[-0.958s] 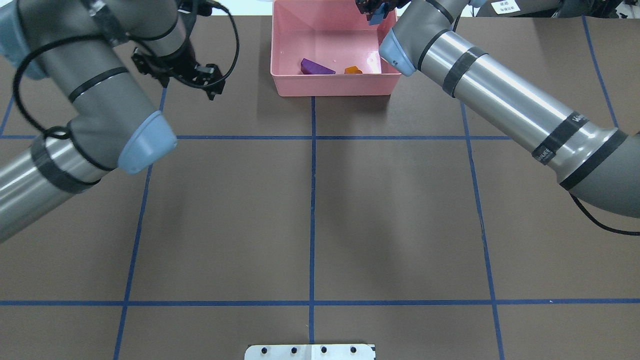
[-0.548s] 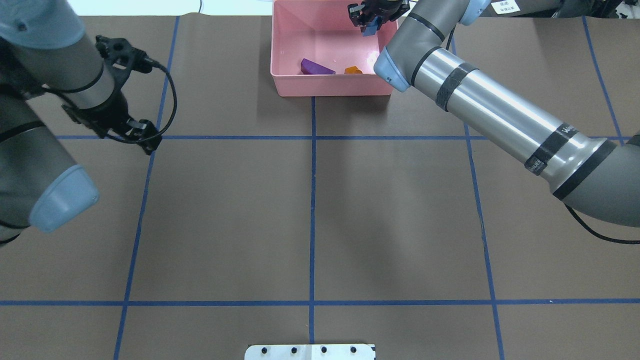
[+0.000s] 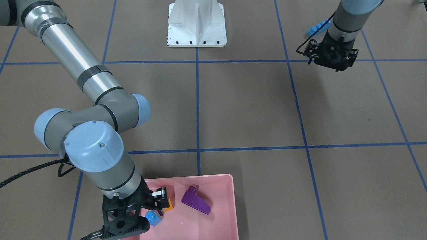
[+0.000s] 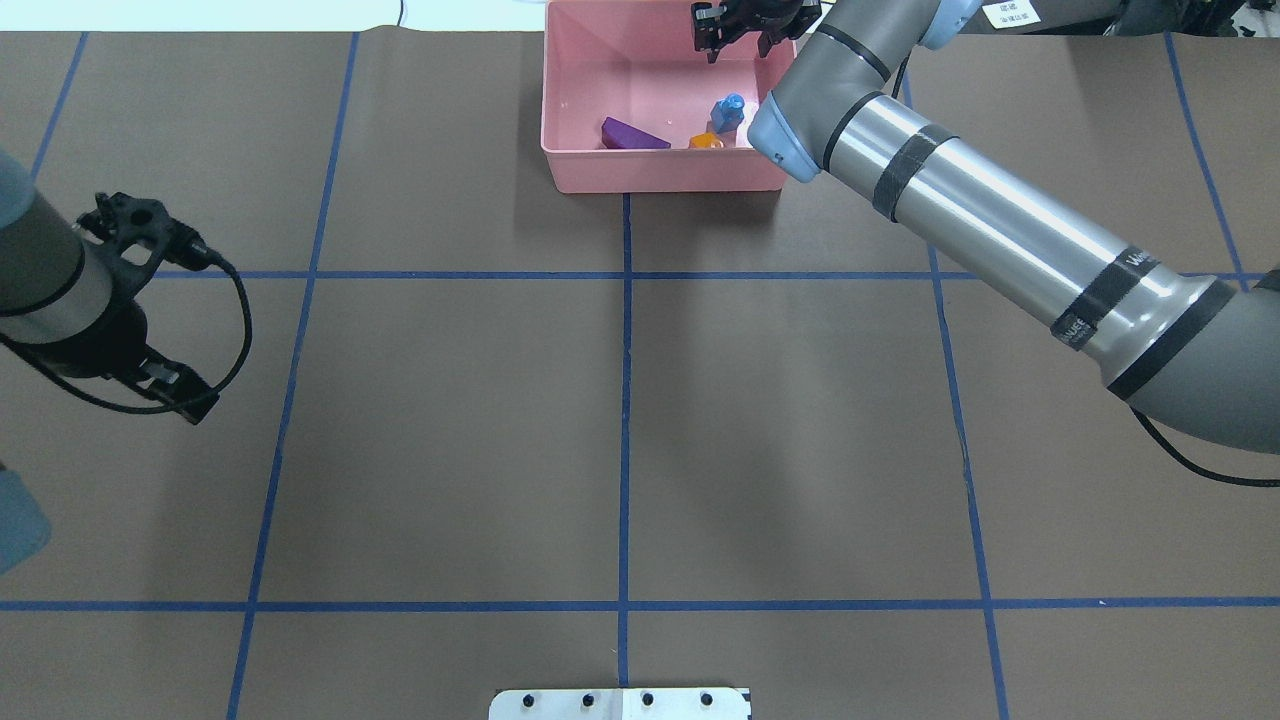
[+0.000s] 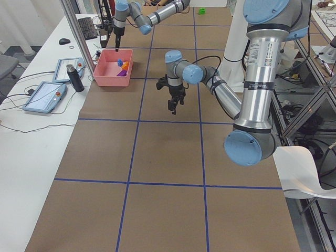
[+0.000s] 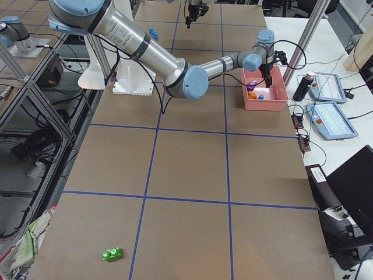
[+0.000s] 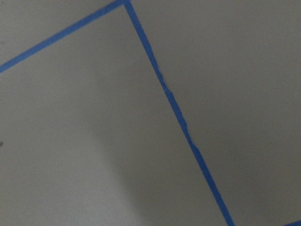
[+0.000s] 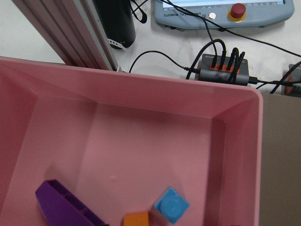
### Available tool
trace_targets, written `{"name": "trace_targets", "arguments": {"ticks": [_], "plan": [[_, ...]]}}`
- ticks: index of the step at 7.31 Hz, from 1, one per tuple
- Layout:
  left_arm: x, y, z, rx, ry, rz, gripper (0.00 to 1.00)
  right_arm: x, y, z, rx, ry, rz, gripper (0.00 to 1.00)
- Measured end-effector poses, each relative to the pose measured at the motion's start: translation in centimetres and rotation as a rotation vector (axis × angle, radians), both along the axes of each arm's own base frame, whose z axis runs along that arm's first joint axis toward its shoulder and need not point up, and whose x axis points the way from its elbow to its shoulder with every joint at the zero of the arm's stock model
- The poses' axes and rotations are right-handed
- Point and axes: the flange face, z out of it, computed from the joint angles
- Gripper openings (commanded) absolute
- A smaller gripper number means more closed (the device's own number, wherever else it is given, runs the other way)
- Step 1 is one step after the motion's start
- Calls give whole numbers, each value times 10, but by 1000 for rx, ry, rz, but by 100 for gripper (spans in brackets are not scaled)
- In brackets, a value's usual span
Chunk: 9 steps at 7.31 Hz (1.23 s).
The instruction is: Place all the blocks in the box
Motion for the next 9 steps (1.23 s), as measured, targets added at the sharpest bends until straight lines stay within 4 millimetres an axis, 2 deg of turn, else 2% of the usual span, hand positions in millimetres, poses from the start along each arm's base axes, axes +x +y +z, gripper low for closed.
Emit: {"name": "trace_targets", "arguments": {"ticks": [2,4,6,7,9], "plan": [[11,49,36,-7,-13,110,100,60,46,6,-109,56,-5,100],[21,87,61,-29,-43,205,100,135,117,40,-183,184,-72,100],[32,122,81,-62,-84,300,100,205,174,80,-232,306,-193,100],[36,139,89,-82,-103,344,100,230,199,105,-261,349,-256,100],[44,170,100,-140,-120,426,100,256,232,154,-308,393,-332,100]]}}
